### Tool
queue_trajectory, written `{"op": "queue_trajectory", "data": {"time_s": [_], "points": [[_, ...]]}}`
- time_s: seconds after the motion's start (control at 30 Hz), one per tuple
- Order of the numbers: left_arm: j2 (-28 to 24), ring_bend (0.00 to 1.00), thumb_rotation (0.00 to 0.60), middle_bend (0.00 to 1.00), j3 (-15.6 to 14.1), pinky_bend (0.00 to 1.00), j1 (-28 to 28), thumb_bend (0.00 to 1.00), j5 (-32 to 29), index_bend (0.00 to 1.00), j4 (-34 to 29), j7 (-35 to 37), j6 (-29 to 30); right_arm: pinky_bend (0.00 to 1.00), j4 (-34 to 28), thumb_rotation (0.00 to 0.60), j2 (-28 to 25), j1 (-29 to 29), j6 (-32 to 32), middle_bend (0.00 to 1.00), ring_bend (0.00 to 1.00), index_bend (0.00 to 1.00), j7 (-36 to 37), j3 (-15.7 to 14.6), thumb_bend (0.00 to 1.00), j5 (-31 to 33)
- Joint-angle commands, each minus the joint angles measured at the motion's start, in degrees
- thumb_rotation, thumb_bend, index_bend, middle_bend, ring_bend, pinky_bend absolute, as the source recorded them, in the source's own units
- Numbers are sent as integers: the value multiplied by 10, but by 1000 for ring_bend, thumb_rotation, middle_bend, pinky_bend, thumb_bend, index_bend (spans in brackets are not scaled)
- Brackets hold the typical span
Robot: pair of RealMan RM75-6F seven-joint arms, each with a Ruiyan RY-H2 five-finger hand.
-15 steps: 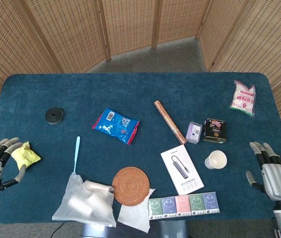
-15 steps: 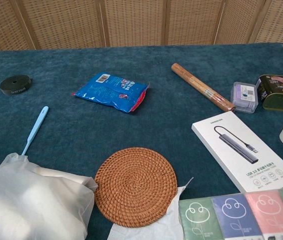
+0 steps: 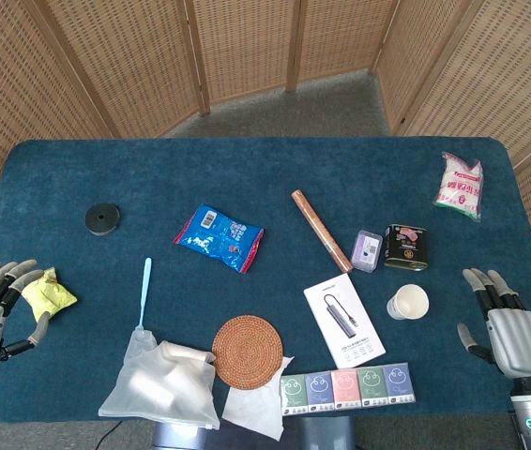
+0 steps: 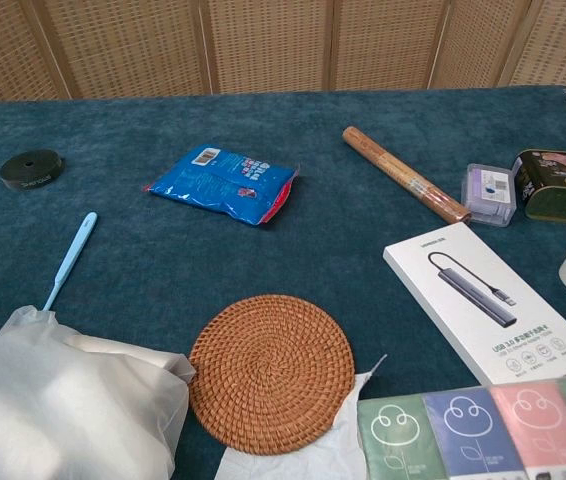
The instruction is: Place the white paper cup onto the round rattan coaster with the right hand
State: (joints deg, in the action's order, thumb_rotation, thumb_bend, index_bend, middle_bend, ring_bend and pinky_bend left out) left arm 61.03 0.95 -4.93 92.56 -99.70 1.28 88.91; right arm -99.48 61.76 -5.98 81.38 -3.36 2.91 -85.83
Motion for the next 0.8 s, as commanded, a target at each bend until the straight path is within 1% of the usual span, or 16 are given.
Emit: {"op": "queue_trajectory", "data": {"time_s": [0.03, 0.33, 0.57, 0.8], "points": [[-6, 143, 253, 162, 3, 81, -2, 480, 2, 193, -7, 5, 1, 208, -4, 600, 4, -8, -11, 40, 0, 0, 2, -2, 427, -6], [-26, 140, 253, 154, -2, 83, -2, 480, 20, 186, -30, 27, 7, 208, -3, 600, 30, -59, -84, 36, 0, 0, -13, 4, 428, -7], [-32, 140, 250, 149, -5, 94, 0, 482, 22, 185, -35, 23, 7, 208, 25, 600, 67, -108, -148, 28, 0, 0, -37, 17, 429, 16], [-36, 140, 250, 149, -7, 97, 1, 481, 14, 182, -35, 24, 0, 208, 52, 600, 90, -130, -180, 28, 0, 0, -56, 14, 434, 34]]}}
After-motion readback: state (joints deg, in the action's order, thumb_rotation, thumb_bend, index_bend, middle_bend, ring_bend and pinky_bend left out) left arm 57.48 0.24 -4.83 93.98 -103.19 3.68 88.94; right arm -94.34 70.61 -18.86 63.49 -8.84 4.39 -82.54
